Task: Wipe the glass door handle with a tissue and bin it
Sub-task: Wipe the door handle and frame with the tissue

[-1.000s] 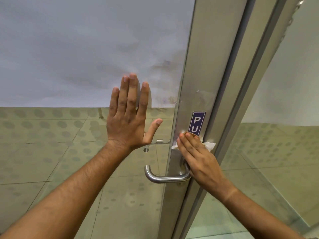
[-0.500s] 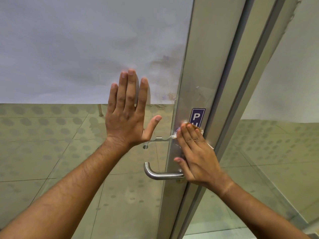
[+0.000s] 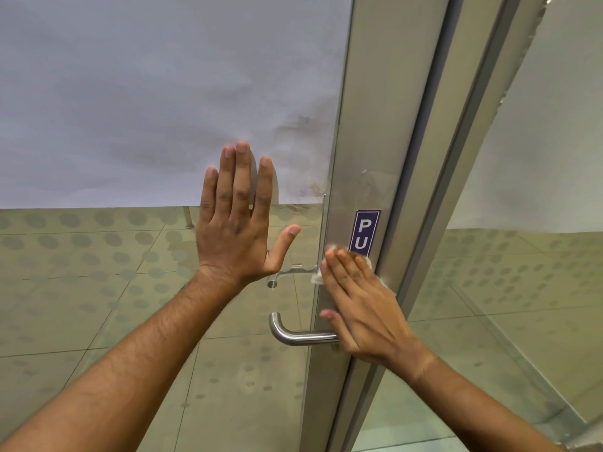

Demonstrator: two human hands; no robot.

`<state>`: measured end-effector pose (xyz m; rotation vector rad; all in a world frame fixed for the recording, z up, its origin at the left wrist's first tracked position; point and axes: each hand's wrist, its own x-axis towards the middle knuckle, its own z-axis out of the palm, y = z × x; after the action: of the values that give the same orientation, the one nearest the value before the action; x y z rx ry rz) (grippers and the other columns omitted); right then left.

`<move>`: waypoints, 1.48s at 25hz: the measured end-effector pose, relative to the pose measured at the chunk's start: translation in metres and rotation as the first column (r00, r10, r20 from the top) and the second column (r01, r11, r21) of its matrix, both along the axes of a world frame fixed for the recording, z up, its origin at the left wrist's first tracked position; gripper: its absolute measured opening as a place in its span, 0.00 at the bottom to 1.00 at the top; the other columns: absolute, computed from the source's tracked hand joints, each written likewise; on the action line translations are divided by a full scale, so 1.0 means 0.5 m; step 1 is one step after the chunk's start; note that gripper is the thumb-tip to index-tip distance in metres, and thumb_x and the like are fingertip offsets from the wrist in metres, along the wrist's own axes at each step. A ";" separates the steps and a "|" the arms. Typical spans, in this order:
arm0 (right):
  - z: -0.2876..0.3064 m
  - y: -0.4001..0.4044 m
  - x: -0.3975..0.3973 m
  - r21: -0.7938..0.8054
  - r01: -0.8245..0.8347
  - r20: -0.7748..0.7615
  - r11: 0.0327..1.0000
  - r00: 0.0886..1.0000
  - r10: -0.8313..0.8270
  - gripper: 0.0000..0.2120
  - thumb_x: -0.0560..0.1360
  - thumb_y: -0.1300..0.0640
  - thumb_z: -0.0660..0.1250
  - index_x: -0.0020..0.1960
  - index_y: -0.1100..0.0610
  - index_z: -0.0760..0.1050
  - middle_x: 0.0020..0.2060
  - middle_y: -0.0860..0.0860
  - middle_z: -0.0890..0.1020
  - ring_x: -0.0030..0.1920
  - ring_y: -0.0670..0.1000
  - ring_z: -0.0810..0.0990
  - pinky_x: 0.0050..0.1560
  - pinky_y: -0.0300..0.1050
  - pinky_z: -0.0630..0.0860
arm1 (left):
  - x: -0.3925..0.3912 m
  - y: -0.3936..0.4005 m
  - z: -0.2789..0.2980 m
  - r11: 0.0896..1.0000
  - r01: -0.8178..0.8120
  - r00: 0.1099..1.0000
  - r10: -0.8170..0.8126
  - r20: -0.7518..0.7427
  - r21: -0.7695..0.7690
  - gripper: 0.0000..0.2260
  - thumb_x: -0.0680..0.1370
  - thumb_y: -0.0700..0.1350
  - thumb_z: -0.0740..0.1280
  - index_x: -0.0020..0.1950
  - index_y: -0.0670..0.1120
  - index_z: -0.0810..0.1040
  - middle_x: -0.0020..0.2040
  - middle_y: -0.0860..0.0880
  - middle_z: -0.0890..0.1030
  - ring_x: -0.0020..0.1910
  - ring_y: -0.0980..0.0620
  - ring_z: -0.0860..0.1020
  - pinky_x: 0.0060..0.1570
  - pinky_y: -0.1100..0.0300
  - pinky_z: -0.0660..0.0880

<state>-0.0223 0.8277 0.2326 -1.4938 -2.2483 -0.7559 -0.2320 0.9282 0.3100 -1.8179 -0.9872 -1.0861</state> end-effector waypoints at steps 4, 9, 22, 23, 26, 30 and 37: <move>0.050 0.040 -0.031 0.121 -0.001 -0.125 0.993 0.992 0.016 0.34 0.82 0.42 0.45 0.78 0.63 0.44 0.78 0.60 0.44 0.79 0.59 0.46 0.78 0.54 0.43 | -0.002 0.002 0.000 1.000 0.003 1.000 -0.003 -0.001 -0.005 0.41 0.79 0.66 0.57 0.81 0.39 0.53 0.78 0.35 0.51 0.78 0.34 0.52 0.79 0.43 0.46; -0.027 0.006 0.005 0.031 -0.030 -0.069 0.999 0.997 0.032 0.33 0.82 0.43 0.46 0.78 0.63 0.45 0.78 0.61 0.46 0.78 0.59 0.48 0.77 0.56 0.49 | -0.002 0.005 -0.003 1.000 0.001 1.000 -0.001 -0.001 0.007 0.41 0.79 0.65 0.58 0.81 0.39 0.51 0.79 0.35 0.51 0.78 0.34 0.52 0.79 0.43 0.46; 0.096 0.056 -0.055 0.246 0.084 -0.308 0.966 0.952 -0.005 0.35 0.81 0.45 0.52 0.77 0.67 0.47 0.78 0.63 0.45 0.78 0.62 0.45 0.77 0.58 0.45 | 0.000 0.008 -0.005 1.000 0.012 1.000 -0.012 0.003 0.008 0.42 0.79 0.66 0.57 0.82 0.41 0.46 0.79 0.35 0.50 0.79 0.34 0.52 0.79 0.43 0.46; 0.079 0.047 -0.056 0.221 0.074 -0.299 0.973 0.954 -0.005 0.35 0.81 0.45 0.53 0.77 0.67 0.47 0.78 0.63 0.46 0.78 0.62 0.45 0.77 0.58 0.45 | -0.001 0.007 -0.005 1.000 0.016 1.000 -0.016 0.006 0.004 0.43 0.79 0.66 0.57 0.82 0.41 0.46 0.79 0.35 0.50 0.79 0.35 0.51 0.79 0.43 0.46; 0.040 0.017 -0.038 0.165 0.038 -0.210 0.986 0.978 -0.003 0.35 0.80 0.48 0.57 0.77 0.67 0.50 0.78 0.62 0.48 0.78 0.60 0.47 0.77 0.59 0.51 | -0.001 0.006 -0.005 1.000 0.015 1.000 -0.014 -0.005 0.009 0.42 0.79 0.66 0.57 0.82 0.40 0.47 0.79 0.35 0.49 0.80 0.35 0.50 0.79 0.43 0.45; 0.086 0.047 -0.056 0.241 0.091 -0.310 0.966 0.951 -0.012 0.33 0.81 0.50 0.55 0.77 0.66 0.48 0.78 0.61 0.47 0.78 0.60 0.46 0.77 0.59 0.47 | -0.001 0.005 -0.006 1.000 0.018 1.000 -0.018 -0.008 0.006 0.43 0.79 0.65 0.58 0.82 0.41 0.46 0.79 0.35 0.49 0.80 0.36 0.48 0.79 0.43 0.44; 0.041 0.016 -0.032 0.186 0.039 -0.265 0.982 0.964 0.012 0.33 0.79 0.49 0.57 0.76 0.68 0.52 0.77 0.62 0.50 0.78 0.60 0.48 0.77 0.56 0.50 | -0.003 0.006 -0.006 1.000 0.014 1.000 -0.014 0.001 0.009 0.42 0.79 0.65 0.58 0.82 0.40 0.48 0.79 0.35 0.49 0.81 0.41 0.42 0.79 0.43 0.45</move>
<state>-0.0384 0.8359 0.2534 -1.4275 -1.9150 -0.7051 -0.2334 0.9310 0.3072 -1.8195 -0.9697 -1.0984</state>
